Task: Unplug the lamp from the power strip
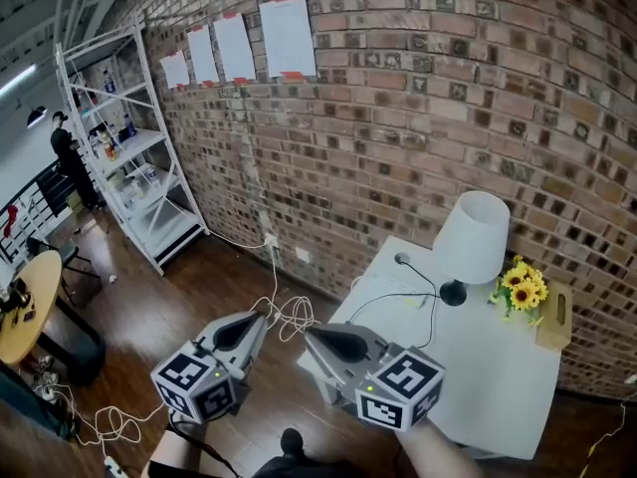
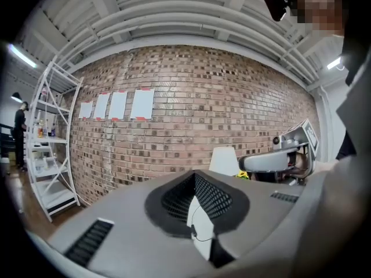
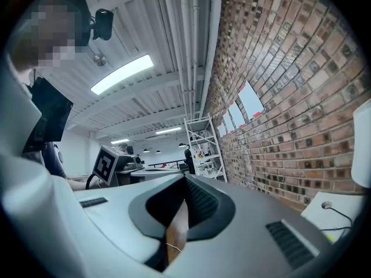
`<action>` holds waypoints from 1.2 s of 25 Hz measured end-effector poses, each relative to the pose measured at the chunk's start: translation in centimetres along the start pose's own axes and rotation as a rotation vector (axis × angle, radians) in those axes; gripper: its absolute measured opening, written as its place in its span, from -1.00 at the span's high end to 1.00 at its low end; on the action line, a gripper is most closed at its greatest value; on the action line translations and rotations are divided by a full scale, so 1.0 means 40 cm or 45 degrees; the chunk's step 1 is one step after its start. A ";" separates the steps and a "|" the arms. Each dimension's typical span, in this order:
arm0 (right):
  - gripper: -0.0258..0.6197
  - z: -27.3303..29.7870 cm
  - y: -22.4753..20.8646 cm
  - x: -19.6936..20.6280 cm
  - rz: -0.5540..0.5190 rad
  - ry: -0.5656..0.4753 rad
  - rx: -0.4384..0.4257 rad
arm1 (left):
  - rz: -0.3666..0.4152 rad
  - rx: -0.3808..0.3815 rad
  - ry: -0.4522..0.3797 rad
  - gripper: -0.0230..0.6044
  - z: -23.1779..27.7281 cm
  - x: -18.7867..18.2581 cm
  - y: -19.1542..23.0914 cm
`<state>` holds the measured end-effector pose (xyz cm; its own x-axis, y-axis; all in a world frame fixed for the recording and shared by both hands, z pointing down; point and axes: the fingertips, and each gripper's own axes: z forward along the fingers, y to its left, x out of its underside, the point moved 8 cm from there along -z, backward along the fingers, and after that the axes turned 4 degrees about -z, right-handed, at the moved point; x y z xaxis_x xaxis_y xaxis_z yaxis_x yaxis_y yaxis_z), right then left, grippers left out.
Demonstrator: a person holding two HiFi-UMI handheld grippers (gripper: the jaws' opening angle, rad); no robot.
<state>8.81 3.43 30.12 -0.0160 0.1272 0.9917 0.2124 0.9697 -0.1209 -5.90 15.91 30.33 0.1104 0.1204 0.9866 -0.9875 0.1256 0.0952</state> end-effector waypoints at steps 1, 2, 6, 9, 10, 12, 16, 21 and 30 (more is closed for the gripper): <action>0.97 -0.002 0.004 0.001 0.015 -0.015 -0.008 | -0.001 -0.009 -0.002 0.90 -0.011 0.003 -0.003; 0.97 -0.002 0.007 0.003 0.033 -0.026 -0.015 | 0.010 -0.025 0.004 0.90 -0.021 0.007 -0.003; 0.98 0.010 0.019 0.026 0.086 -0.018 -0.047 | 0.013 -0.106 0.051 0.90 -0.063 0.026 0.002; 0.98 0.025 0.038 0.043 0.106 0.008 -0.072 | -0.005 -0.133 0.059 0.90 -0.092 0.037 0.010; 0.98 0.030 0.045 0.048 0.113 0.013 -0.079 | -0.006 -0.139 0.063 0.90 -0.102 0.040 0.014; 0.98 0.043 0.059 0.052 0.125 0.021 -0.091 | -0.008 -0.148 0.068 0.90 -0.122 0.044 0.024; 0.98 0.074 0.087 0.052 0.137 0.036 -0.106 | -0.030 -0.163 0.057 0.90 -0.159 0.050 0.049; 0.98 0.128 0.134 0.058 0.112 0.069 -0.090 | -0.057 -0.145 0.057 0.90 -0.209 0.069 0.101; 0.98 0.245 0.243 0.073 0.053 0.124 -0.020 | -0.181 -0.037 0.016 0.90 -0.290 0.071 0.213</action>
<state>1.25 15.26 31.43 0.0878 0.1457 0.9854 0.2264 0.9604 -0.1622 -12.72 28.76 32.40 0.2503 0.1116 0.9617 -0.9582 0.1708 0.2296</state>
